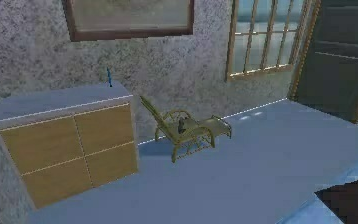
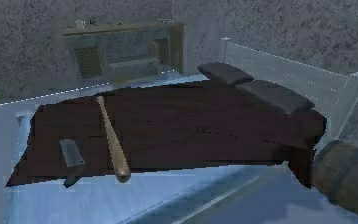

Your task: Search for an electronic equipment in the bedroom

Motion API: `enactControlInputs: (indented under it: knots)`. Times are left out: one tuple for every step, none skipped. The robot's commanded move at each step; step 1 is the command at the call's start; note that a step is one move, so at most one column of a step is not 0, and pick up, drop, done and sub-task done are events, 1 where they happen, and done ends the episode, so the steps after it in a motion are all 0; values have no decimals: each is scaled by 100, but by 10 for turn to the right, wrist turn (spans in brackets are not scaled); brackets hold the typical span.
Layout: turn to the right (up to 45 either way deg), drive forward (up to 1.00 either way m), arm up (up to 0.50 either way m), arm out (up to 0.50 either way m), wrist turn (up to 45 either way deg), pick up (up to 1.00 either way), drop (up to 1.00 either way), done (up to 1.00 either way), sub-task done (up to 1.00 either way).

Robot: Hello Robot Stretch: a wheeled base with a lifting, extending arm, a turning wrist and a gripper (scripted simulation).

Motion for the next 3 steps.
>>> enactControlInputs:
  knots:
    - [-150,0,0,0,0,0,0,0,0]
    - [0,60,0,0,0,0,0,0,0]
    - [330,0,0,0,0,0,0,0,0]
